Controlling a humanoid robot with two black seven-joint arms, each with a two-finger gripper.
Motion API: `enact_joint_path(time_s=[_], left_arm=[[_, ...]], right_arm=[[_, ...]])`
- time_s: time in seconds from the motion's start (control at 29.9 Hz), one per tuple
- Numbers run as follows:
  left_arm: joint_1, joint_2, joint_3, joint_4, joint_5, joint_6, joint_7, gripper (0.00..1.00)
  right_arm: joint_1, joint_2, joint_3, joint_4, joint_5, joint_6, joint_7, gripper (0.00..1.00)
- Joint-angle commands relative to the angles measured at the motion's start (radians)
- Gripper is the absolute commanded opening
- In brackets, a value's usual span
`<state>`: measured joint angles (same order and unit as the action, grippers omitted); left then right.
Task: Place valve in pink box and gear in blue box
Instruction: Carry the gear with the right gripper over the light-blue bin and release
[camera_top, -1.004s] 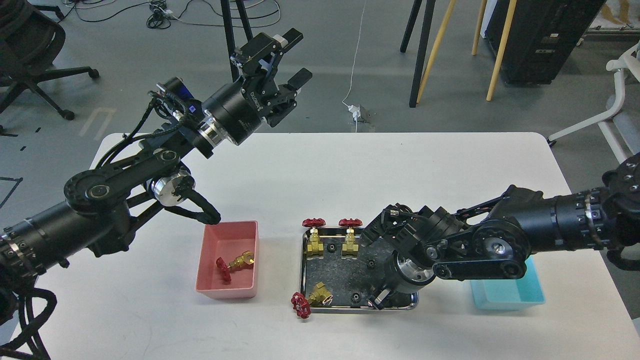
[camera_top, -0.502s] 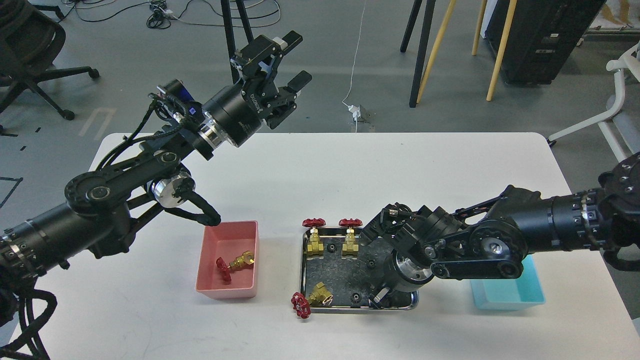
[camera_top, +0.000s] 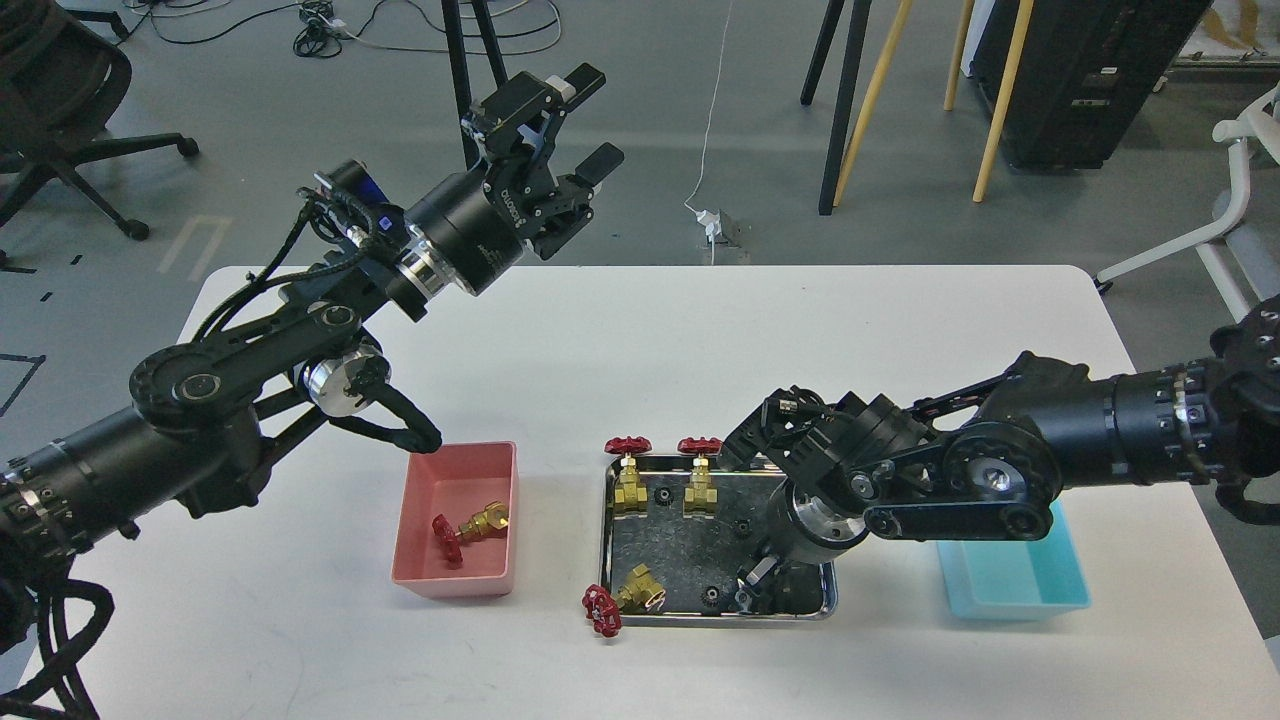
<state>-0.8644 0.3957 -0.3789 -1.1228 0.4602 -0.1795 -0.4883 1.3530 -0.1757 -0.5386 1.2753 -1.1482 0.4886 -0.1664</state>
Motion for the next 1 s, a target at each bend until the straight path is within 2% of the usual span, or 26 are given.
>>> enact_joint_path(time_s=[0.0,0.1,0.23,0.4,0.64,0.74,0.8,0.87,0.97], left_arm=[[-0.001,-0.001,-0.002,0.000,-0.002,0.000,0.000,0.84],[-0.001,-0.005,-0.002,0.000,0.000,0.000,0.000,0.84],[-0.001,-0.014,-0.002,-0.002,-0.002,0.000,0.000,0.84],[-0.001,-0.032,-0.002,-0.002,-0.002,0.000,0.000,0.84],[-0.002,-0.055,0.003,-0.006,0.000,0.003,0.000,0.84],[-0.002,-0.055,0.000,-0.015,0.000,0.005,0.000,0.84],[-0.004,-0.057,-0.002,-0.025,0.000,0.006,0.000,0.84],[-0.004,-0.058,-0.002,-0.034,0.000,0.008,0.000,0.84],[-0.005,-0.066,-0.002,-0.034,-0.002,0.008,0.000,0.84]], right_arm=[[0.063,-0.077,0.000,0.048,0.001,0.000,0.001,0.08],[0.115,-0.198,-0.003,0.099,-0.011,0.000,-0.002,0.08],[0.129,-0.384,-0.003,0.143,-0.054,0.000,-0.033,0.07],[0.109,-0.583,-0.001,0.180,-0.145,0.000,-0.035,0.07],[0.067,-0.712,0.003,0.228,-0.154,0.000,-0.036,0.08],[0.037,-0.717,0.026,0.226,-0.159,0.000,-0.036,0.14],[0.023,-0.717,0.052,0.225,-0.157,0.000,-0.035,0.28],[0.003,-0.717,0.080,0.225,-0.156,0.000,-0.033,0.32],[-0.031,-0.717,0.132,0.225,-0.154,0.000,-0.032,0.48]])
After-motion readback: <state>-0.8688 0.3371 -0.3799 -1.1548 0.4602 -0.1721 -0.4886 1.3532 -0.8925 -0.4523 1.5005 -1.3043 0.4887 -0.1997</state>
